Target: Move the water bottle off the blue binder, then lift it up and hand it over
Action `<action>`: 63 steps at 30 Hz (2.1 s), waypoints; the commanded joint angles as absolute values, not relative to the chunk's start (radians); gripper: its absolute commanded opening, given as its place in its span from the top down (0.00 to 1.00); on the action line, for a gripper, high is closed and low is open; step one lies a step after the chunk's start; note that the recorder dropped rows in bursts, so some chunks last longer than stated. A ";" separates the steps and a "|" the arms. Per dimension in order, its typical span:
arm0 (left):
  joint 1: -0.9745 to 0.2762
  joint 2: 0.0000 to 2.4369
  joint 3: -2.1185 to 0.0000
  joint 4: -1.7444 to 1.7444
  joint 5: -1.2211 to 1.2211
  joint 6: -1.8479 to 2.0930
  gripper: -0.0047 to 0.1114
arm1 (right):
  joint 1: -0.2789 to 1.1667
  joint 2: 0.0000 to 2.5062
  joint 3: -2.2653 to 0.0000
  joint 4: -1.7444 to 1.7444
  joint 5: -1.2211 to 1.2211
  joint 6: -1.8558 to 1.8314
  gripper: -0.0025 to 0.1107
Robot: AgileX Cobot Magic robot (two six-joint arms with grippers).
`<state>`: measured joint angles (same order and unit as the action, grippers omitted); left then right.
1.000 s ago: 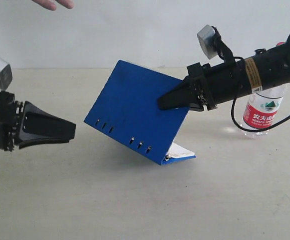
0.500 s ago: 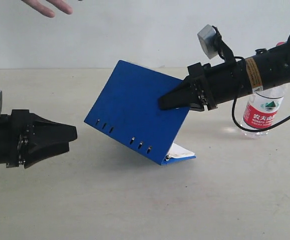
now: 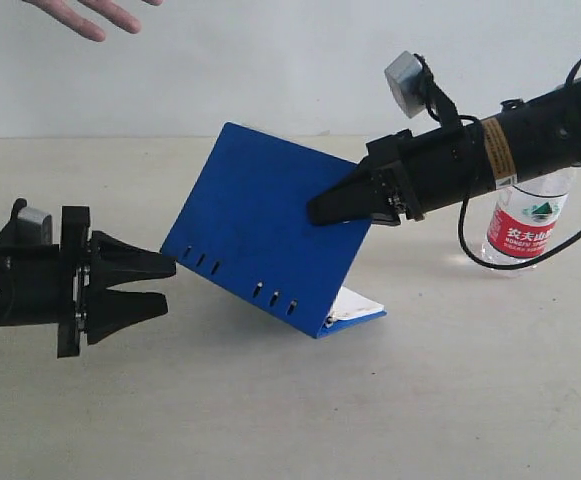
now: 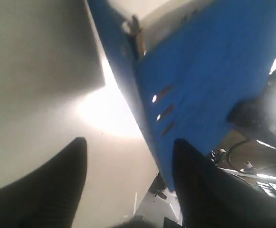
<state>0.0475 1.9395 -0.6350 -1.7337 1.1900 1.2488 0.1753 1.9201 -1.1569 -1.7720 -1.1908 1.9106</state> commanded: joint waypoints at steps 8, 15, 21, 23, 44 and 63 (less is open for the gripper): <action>0.040 1.944 -0.753 -1.744 1.173 1.276 0.52 | 0.242 1.908 -1.163 -1.652 -1.221 1.878 0.98; -0.056 1.944 -0.832 -1.744 1.116 1.294 0.52 | 0.347 1.908 -1.163 -1.654 -1.213 1.900 0.98; -0.130 1.944 -0.907 -1.744 1.118 1.325 0.52 | 0.413 1.908 -1.163 -1.661 -1.134 1.989 0.98; -0.132 1.944 -0.920 -1.744 1.132 1.325 0.52 | 0.413 1.908 -1.163 -1.662 -1.126 2.032 0.98; -0.132 1.901 -0.928 -1.744 1.221 1.384 0.53 | 0.409 1.932 -1.146 -1.744 -0.885 2.095 0.98; -0.279 1.804 -0.931 -1.744 1.221 1.454 0.53 | 0.409 2.092 -1.146 -1.744 -0.934 1.986 0.98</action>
